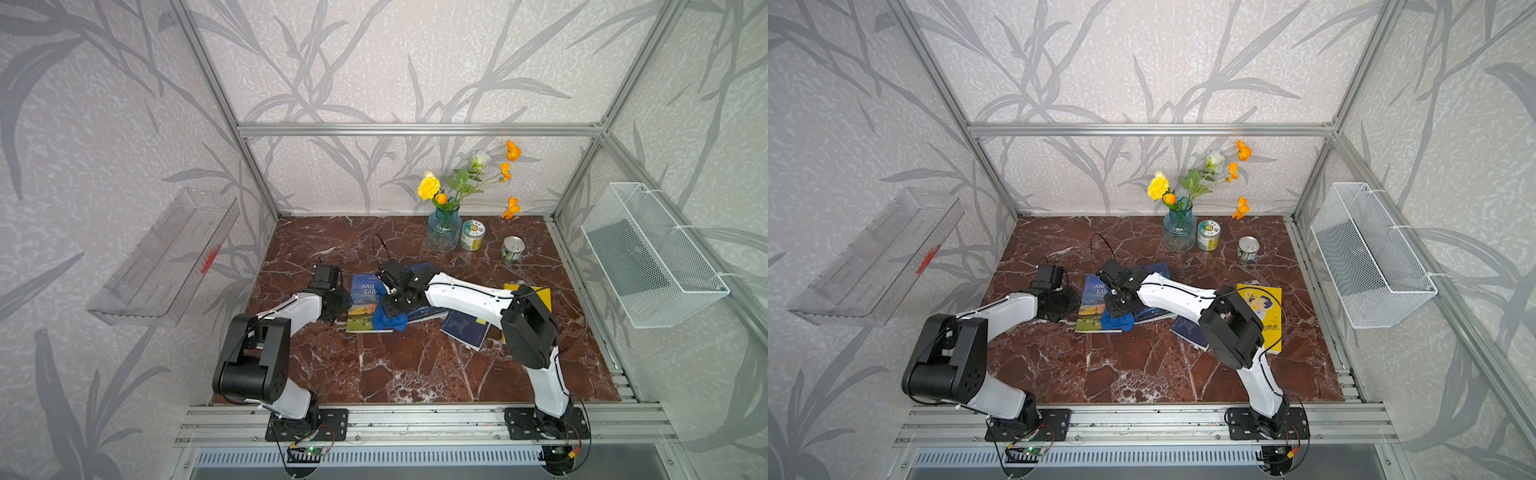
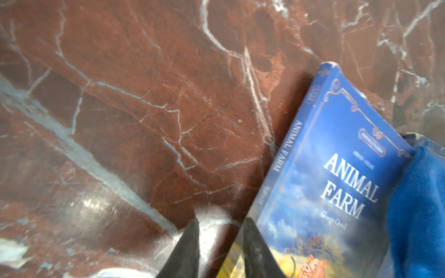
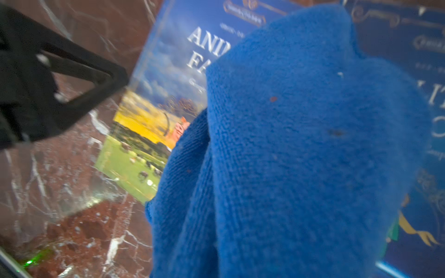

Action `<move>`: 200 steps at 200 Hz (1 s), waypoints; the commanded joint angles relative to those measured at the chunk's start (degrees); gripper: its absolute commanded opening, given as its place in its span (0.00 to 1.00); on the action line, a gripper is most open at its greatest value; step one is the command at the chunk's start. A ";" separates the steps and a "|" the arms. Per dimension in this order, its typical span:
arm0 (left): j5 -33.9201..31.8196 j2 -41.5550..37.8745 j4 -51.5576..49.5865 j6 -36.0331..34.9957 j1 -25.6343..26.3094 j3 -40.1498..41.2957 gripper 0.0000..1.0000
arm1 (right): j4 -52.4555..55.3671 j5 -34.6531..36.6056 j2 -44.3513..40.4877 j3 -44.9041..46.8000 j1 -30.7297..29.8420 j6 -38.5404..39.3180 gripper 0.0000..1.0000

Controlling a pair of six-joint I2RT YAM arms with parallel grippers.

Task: Wipe the cover of the book
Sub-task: Wipe the dirt from the cover of the book.

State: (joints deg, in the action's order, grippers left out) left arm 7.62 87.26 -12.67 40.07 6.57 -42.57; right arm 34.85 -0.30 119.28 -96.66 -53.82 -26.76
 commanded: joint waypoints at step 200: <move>-0.04 6.58 -3.73 -1.23 1.08 -3.60 0.05 | 15.56 -4.54 33.67 -33.27 -0.43 -3.25 0.09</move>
State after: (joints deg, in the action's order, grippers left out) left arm 8.29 92.20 -12.82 39.38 7.44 -46.48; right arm 42.83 -5.91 157.10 -147.26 -49.34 -31.44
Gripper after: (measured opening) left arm 0.056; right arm 0.125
